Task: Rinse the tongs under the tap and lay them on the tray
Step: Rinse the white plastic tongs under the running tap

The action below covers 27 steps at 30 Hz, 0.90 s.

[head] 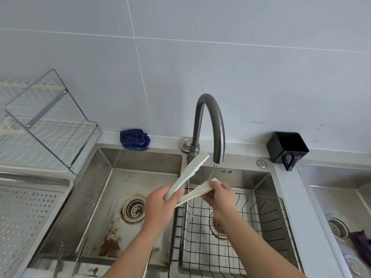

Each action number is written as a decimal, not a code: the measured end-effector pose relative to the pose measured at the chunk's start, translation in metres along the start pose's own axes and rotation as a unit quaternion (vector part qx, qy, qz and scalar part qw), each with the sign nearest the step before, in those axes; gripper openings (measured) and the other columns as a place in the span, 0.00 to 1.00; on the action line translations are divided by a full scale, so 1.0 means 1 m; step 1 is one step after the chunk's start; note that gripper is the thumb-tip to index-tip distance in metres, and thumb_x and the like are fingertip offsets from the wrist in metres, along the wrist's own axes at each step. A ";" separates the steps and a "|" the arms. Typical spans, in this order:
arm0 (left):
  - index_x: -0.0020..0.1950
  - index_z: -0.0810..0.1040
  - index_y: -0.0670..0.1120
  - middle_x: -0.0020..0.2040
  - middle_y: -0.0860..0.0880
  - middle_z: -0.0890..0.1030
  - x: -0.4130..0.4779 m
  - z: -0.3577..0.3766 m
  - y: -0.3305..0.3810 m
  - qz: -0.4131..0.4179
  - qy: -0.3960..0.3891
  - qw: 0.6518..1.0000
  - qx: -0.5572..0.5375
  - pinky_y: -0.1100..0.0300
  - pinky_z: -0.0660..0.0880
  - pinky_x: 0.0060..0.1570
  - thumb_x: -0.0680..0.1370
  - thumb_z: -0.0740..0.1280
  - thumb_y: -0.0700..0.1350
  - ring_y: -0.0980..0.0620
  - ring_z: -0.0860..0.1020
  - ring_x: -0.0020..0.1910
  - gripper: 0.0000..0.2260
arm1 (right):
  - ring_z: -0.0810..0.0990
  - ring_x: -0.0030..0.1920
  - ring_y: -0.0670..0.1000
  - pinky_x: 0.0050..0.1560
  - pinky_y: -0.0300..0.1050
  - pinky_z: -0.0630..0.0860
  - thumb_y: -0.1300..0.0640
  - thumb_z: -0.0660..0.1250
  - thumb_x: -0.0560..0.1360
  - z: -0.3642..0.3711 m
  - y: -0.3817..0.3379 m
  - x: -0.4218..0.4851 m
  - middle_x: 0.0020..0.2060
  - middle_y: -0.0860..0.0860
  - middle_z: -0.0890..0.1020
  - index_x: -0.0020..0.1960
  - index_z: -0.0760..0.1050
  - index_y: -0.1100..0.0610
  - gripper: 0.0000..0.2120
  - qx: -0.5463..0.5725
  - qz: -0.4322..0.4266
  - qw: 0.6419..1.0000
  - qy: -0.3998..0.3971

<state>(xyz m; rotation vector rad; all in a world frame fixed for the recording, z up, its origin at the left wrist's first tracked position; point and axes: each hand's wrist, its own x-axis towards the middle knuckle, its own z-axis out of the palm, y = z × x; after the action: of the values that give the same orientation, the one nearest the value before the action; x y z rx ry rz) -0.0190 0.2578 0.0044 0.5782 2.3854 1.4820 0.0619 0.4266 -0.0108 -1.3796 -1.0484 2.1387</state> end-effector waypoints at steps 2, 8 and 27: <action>0.35 0.81 0.52 0.30 0.47 0.76 -0.001 0.003 -0.002 -0.007 -0.004 1.000 0.018 0.53 0.69 0.32 0.76 0.71 0.60 0.51 0.72 0.30 0.15 | 0.87 0.39 0.57 0.37 0.47 0.84 0.65 0.64 0.80 0.000 0.000 0.001 0.42 0.62 0.86 0.53 0.76 0.66 0.05 -0.006 -0.014 1.000 0.000; 0.43 0.86 0.53 0.35 0.42 0.81 -0.007 0.008 0.007 -0.027 -0.021 0.999 -0.033 0.45 0.74 0.38 0.74 0.68 0.63 0.42 0.79 0.37 0.16 | 0.87 0.40 0.58 0.41 0.48 0.84 0.72 0.68 0.72 0.015 0.015 -0.017 0.41 0.61 0.87 0.54 0.75 0.71 0.11 -0.068 0.011 0.988 -0.135; 0.46 0.78 0.42 0.28 0.44 0.78 -0.009 0.018 -0.007 -0.388 -0.162 0.880 -0.223 0.69 0.55 0.19 0.82 0.63 0.54 0.53 0.65 0.19 0.15 | 0.79 0.34 0.54 0.41 0.51 0.81 0.49 0.65 0.82 0.019 -0.010 -0.011 0.35 0.55 0.77 0.49 0.75 0.59 0.13 0.160 0.041 0.972 -0.168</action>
<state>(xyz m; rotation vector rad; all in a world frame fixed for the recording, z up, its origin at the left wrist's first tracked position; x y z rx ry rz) -0.0044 0.2646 -0.0099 -0.2209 1.6130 1.3289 0.0491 0.4190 0.0077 -0.9493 -0.7193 2.5289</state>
